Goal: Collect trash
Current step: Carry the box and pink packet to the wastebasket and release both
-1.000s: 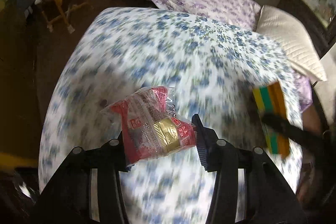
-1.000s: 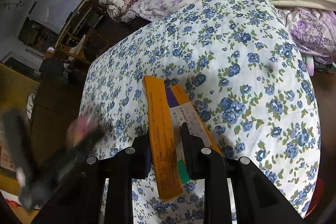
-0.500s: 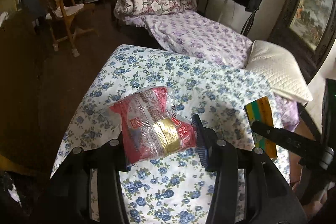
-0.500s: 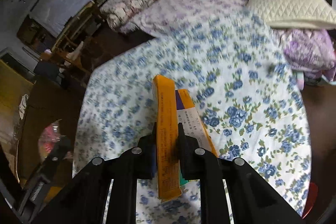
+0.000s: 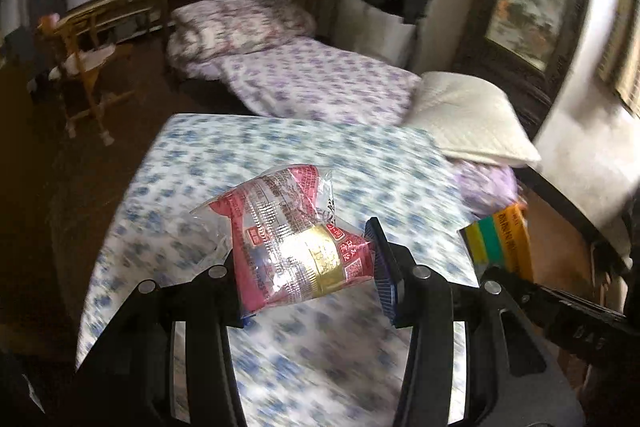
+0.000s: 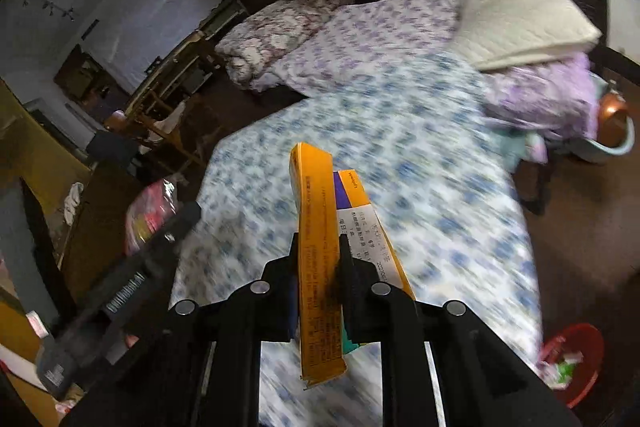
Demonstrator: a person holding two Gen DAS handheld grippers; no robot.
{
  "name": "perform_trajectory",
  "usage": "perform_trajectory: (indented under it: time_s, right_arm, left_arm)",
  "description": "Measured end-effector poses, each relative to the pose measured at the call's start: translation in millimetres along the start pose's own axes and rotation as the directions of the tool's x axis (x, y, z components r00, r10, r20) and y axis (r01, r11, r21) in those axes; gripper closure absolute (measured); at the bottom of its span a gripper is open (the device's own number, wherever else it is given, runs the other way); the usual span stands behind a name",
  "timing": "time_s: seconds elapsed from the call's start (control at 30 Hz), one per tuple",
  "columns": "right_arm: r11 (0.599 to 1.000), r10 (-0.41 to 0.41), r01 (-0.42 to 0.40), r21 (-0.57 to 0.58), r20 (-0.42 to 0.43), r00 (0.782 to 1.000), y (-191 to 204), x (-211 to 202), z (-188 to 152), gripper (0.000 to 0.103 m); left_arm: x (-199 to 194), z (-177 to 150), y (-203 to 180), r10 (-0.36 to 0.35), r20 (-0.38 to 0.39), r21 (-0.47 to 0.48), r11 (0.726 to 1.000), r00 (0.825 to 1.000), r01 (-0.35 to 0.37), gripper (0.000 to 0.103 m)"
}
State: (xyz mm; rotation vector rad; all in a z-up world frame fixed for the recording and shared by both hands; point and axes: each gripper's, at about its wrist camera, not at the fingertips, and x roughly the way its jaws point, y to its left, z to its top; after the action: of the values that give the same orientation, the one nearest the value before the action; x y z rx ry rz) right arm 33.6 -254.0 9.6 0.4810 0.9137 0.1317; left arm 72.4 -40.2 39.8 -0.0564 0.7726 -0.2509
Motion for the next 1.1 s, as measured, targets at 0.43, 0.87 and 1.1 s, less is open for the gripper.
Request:
perform_trajectory:
  time_s: [0.43, 0.87, 1.1]
  right_arm:
    - [0.97, -0.205, 0.196, 0.147, 0.049, 0.977, -154, -150, -109, 0.086]
    - [0.892, -0.304, 0.287, 0.349, -0.009, 0.953, -279, -160, -171, 0.086]
    - [0.861, -0.286, 0.306, 0.406, -0.11, 0.952, -319, -119, -193, 0.086]
  left_arm:
    - [-37, -109, -206, -0.217, -0.173, 0.298, 0.918, 0.961, 0.261, 0.056]
    - [21, -168, -352, -0.199, -0.308, 0.343, 0.889, 0.93, 0.304, 0.056]
    - [76, -218, -348, -0.21, -0.467, 0.362, 0.841, 0.859, 0.403, 0.056]
